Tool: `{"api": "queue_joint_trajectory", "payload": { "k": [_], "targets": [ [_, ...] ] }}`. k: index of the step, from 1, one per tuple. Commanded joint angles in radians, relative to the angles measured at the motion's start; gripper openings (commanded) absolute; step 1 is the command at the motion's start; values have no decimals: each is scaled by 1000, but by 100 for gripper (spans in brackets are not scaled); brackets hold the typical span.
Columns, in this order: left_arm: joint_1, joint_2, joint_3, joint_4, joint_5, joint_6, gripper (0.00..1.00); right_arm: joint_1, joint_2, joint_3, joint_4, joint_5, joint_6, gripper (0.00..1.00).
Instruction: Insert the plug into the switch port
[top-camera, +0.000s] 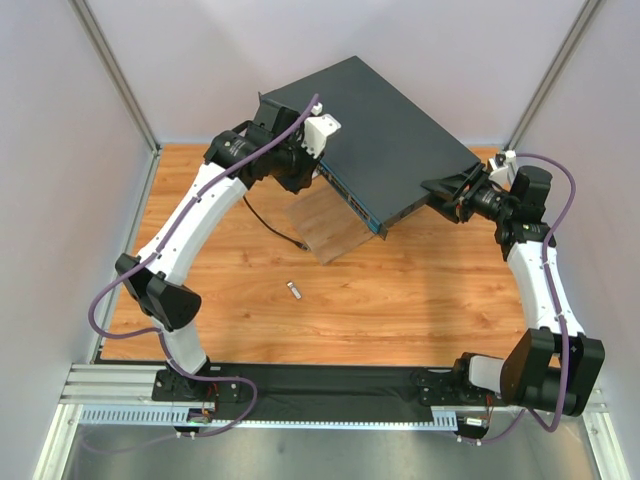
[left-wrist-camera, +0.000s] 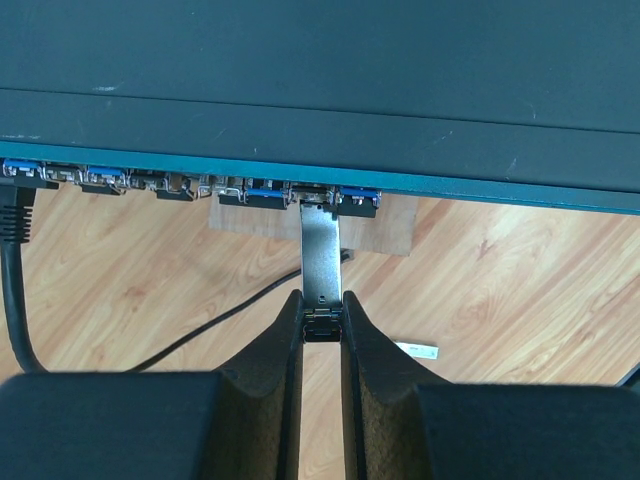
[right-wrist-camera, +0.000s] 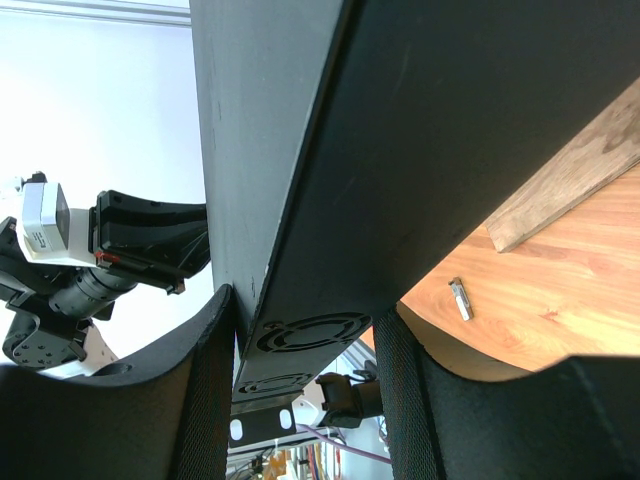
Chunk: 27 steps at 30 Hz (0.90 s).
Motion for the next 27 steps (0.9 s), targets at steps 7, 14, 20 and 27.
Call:
{"api": "queue_joint_trajectory", "payload": {
  "k": [7,14,20,27],
  "targets": [
    [-36,36,6,205,41,0,0,12,23,38,76,70,-216,0],
    [-39,17,26,190,13,122,0,12,32,47,79,65,-212,0],
    [-39,17,23,125,33,111,0,12,30,50,80,64,-212,0],
    [-39,20,47,76,52,47,0,12,29,52,78,65,-212,0]
  ]
}}
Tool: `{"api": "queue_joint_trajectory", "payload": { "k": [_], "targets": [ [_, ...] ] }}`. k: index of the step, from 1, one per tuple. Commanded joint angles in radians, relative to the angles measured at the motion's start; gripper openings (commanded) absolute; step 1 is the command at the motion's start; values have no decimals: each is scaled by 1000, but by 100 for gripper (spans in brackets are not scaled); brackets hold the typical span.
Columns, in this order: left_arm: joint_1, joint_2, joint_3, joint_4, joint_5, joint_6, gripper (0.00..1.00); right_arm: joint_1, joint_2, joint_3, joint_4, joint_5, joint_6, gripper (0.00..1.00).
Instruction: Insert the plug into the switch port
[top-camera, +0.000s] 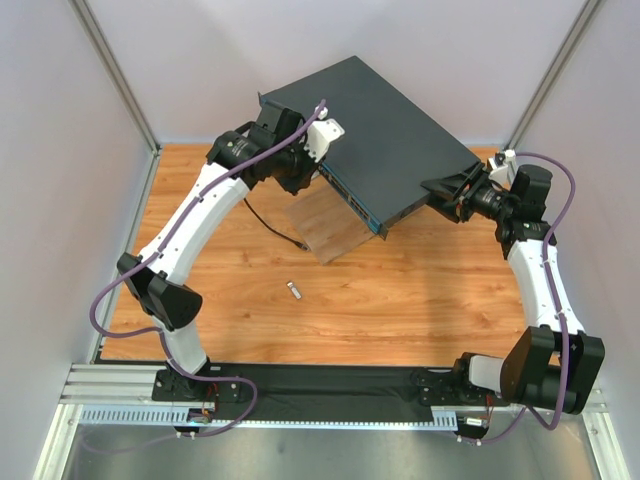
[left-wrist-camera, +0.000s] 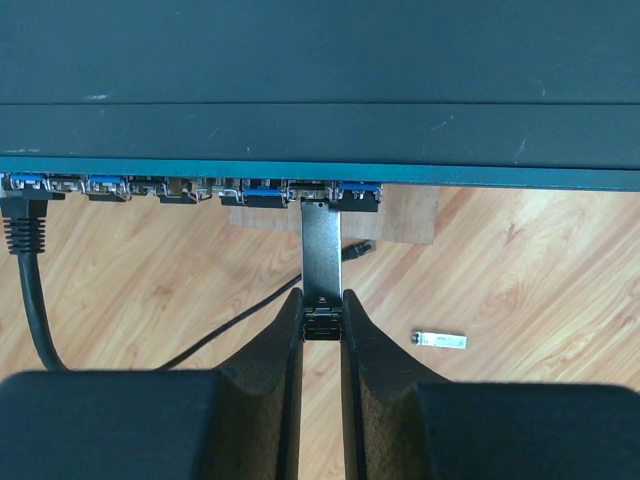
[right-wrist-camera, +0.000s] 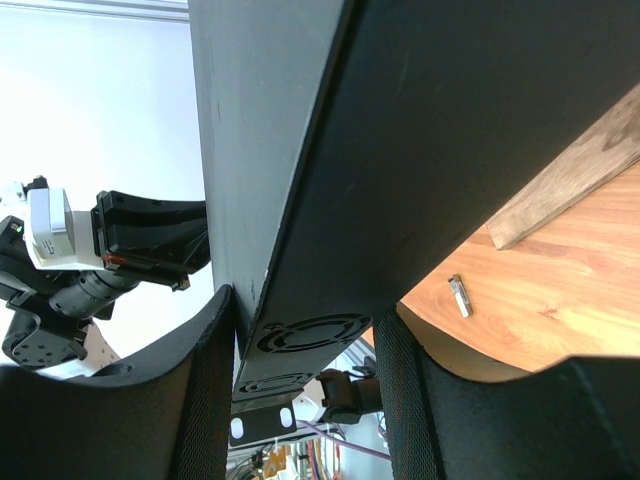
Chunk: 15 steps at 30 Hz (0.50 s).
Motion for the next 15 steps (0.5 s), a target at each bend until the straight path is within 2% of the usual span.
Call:
{"api": "queue_joint_trajectory", "payload": {
  "k": [1,7,15],
  "targets": [
    [-30,21,60,74,84,-45,0,14,18,41,93,77,-201,0],
    [-30,50,123,51,141,-157,0,14,20,46,88,75,-204,0],
    [-29,70,112,74,150,-148,0,14,24,44,87,77,-205,0]
  ]
}}
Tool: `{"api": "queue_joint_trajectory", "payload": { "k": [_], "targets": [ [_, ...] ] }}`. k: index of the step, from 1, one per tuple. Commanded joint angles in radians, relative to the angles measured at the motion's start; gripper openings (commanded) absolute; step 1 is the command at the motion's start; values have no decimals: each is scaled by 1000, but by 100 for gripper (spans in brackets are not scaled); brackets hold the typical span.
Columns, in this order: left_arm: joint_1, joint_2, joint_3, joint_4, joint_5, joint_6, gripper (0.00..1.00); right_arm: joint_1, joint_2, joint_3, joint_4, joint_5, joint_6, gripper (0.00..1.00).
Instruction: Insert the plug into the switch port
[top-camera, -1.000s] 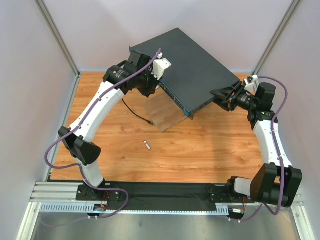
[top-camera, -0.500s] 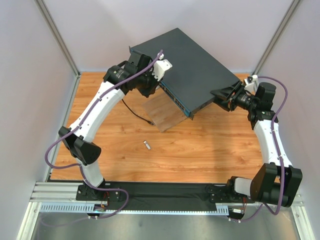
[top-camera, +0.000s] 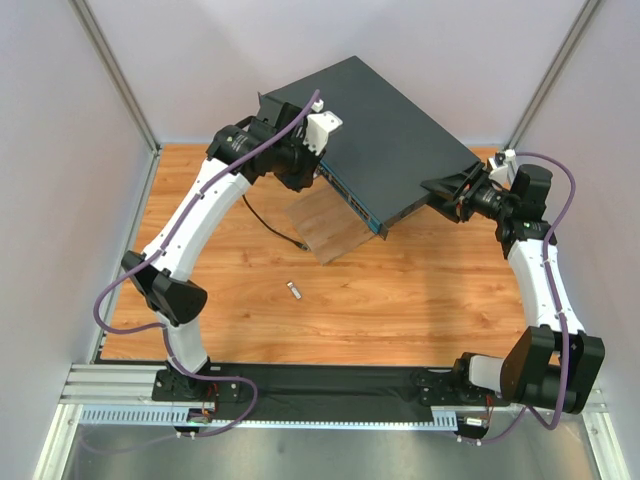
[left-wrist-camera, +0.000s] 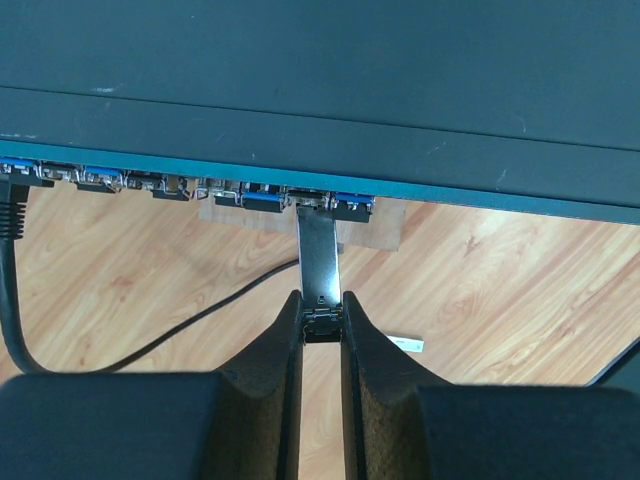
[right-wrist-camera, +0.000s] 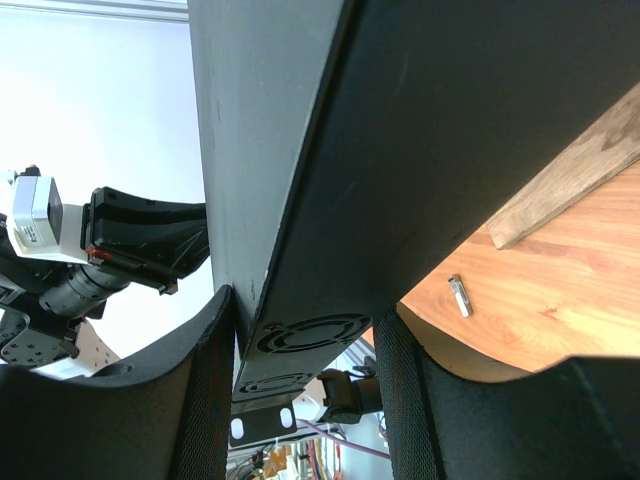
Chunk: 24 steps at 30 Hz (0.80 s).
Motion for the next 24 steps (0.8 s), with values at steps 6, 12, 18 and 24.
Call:
{"api": "queue_joint_trajectory", "payload": {
  "k": [6,12,18,24],
  "targets": [
    [-31,-15,-104,244,107,22,0,14,26,38,95,75,-208,0],
    [-31,-17,-99,307,91,42,0,14,26,35,95,75,-208,0],
    [-29,-14,-53,322,117,35,0,14,24,35,95,73,-209,0],
    [-31,-38,-55,362,148,16,0,14,25,35,93,70,-211,0]
  ]
}}
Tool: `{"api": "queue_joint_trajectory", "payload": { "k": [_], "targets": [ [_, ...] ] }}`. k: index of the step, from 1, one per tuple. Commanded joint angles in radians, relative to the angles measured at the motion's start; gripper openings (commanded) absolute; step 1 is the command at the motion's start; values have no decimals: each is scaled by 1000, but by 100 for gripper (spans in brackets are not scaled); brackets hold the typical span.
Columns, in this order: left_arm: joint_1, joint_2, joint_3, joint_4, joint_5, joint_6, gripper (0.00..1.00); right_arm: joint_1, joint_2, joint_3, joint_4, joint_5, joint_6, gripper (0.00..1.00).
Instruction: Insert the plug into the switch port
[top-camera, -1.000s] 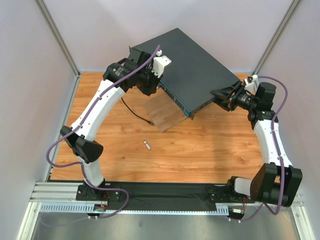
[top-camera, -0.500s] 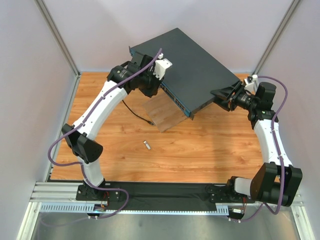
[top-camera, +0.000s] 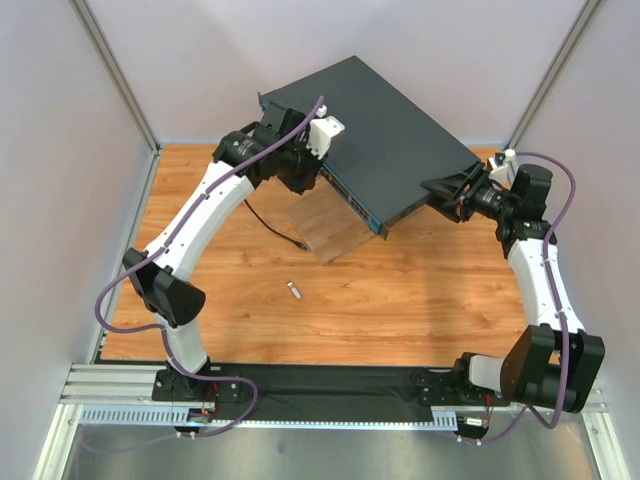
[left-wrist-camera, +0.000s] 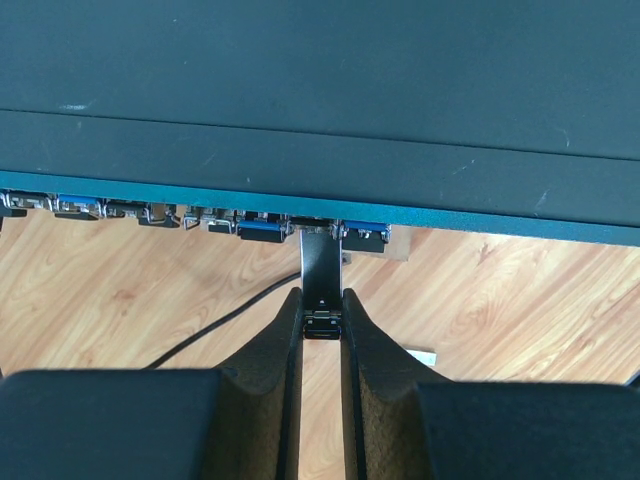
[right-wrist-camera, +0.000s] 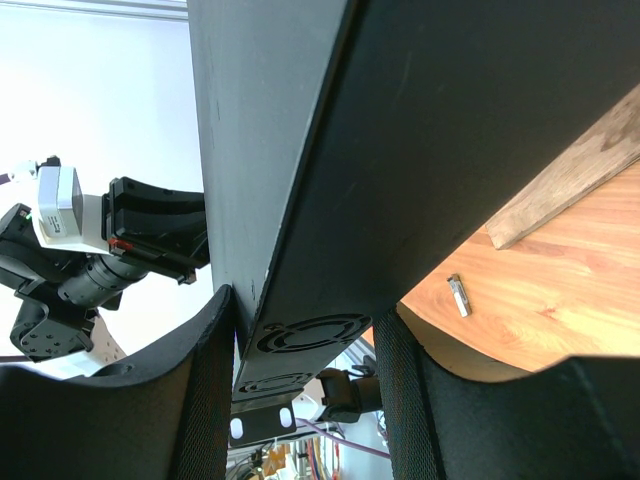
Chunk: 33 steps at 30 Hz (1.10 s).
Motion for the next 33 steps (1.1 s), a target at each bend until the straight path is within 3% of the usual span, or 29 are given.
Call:
{"api": "queue_joint_trajectory", "payload": {
  "k": [1,16,22,27,33],
  "targets": [
    [-31,-25,55,263,147,-10,0,16,18,33,93,76,-203,0],
    [-31,-17,22,347,160,-18,0,16,27,33,95,76,-203,0],
    [-30,-31,-4,372,154,-19,28,16,30,45,70,77,-219,0],
    [-13,-87,-53,314,142,-5,35,16,33,50,66,85,-222,0],
    [12,-215,-171,279,122,10,50,16,32,55,56,83,-228,0]
  ]
}}
